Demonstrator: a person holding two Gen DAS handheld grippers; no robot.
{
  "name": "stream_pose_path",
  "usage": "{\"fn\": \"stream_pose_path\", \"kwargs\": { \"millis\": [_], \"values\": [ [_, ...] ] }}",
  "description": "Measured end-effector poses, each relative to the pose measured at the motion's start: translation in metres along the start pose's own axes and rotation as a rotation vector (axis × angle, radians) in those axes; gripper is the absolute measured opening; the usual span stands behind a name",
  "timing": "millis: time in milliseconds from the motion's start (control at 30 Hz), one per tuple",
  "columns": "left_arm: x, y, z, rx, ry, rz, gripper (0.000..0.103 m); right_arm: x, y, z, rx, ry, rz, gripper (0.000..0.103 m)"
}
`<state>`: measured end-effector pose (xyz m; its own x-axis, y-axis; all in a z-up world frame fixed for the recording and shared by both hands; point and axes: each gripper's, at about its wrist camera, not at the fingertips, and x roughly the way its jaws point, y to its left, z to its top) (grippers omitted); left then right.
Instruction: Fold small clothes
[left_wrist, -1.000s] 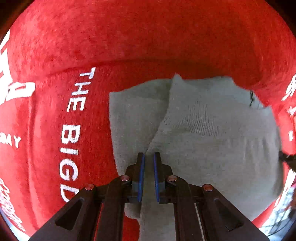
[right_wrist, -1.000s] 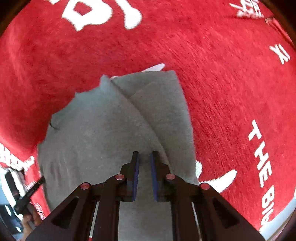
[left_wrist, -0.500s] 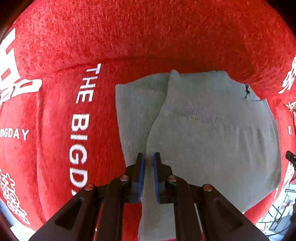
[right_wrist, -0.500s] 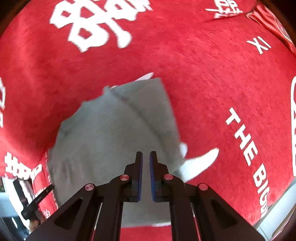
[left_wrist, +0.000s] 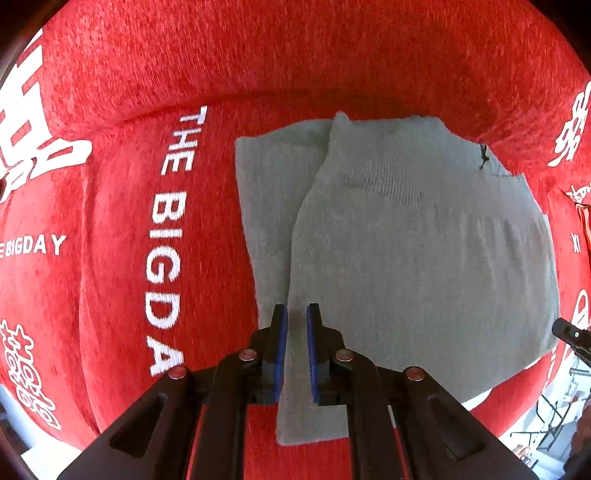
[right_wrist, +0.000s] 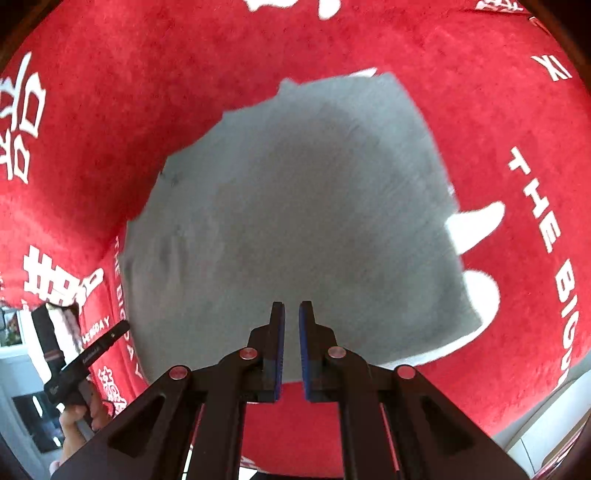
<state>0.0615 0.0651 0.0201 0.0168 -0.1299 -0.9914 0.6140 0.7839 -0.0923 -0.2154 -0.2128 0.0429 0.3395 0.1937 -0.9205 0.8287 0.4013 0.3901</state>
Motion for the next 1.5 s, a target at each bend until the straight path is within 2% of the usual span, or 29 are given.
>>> {"fn": "stream_pose_path", "kwargs": {
  "millis": [67,133,167,467,500,533,567,600,633,700,733,800,1000,1067,1100,1267,1400,1500],
  "values": [
    [0.003,-0.004,-0.001,0.008,0.007,0.007,0.012,0.006,0.005,-0.004,-0.006,0.013,0.0,0.017],
    [0.003,-0.004,-0.006,0.014,0.005,0.023,0.012,0.009,0.009,-0.009,-0.009,0.022,0.0,0.04],
    [0.003,-0.004,-0.008,0.013,0.004,0.027,0.012,0.01,0.012,-0.011,-0.013,0.027,0.003,0.045],
    [0.009,0.003,-0.02,-0.02,0.045,0.002,0.012,0.037,0.049,-0.034,-0.072,0.123,0.088,0.049],
    [0.009,0.004,-0.021,-0.021,0.044,0.006,0.017,0.042,0.055,-0.038,-0.077,0.139,0.101,0.049],
    [0.008,0.004,-0.023,-0.023,0.035,0.019,0.028,0.046,0.06,-0.041,-0.082,0.152,0.111,0.05],
    [0.007,0.005,-0.024,-0.026,0.021,0.043,0.067,0.051,0.066,-0.045,-0.088,0.165,0.121,0.05],
    [0.005,0.006,-0.025,-0.031,0.008,0.061,0.097,0.055,0.071,-0.048,-0.094,0.177,0.132,0.05],
    [0.001,0.008,-0.027,-0.038,-0.017,0.077,0.1,0.059,0.077,-0.051,-0.099,0.188,0.143,0.05],
    [-0.003,0.012,-0.03,-0.034,-0.044,0.09,0.1,0.066,0.086,-0.056,-0.102,0.201,0.164,0.051],
    [-0.004,0.016,-0.031,-0.042,-0.043,0.093,0.1,0.069,0.091,-0.058,-0.101,0.207,0.176,0.056],
    [-0.005,0.024,-0.033,-0.068,-0.045,0.091,0.1,0.073,0.099,-0.059,-0.102,0.21,0.189,0.059],
    [0.0,0.055,-0.029,-0.17,-0.033,0.125,0.1,0.076,0.142,-0.043,-0.193,0.152,0.197,0.059],
    [0.006,0.066,-0.025,-0.185,-0.016,0.121,0.1,0.079,0.161,-0.033,-0.234,0.125,0.197,0.036],
    [0.007,0.07,-0.025,-0.189,-0.014,0.122,0.1,0.084,0.173,-0.026,-0.262,0.117,0.191,0.013],
    [0.006,0.084,-0.028,-0.187,-0.033,0.11,0.1,0.119,0.221,0.007,-0.335,0.089,0.146,0.01],
    [0.012,0.094,-0.028,-0.178,-0.016,0.168,0.1,0.143,0.24,0.021,-0.347,0.064,0.111,0.01],
    [0.017,0.101,-0.03,-0.181,-0.018,0.165,0.1,0.156,0.247,0.025,-0.359,0.052,0.093,0.01]
  ]
}}
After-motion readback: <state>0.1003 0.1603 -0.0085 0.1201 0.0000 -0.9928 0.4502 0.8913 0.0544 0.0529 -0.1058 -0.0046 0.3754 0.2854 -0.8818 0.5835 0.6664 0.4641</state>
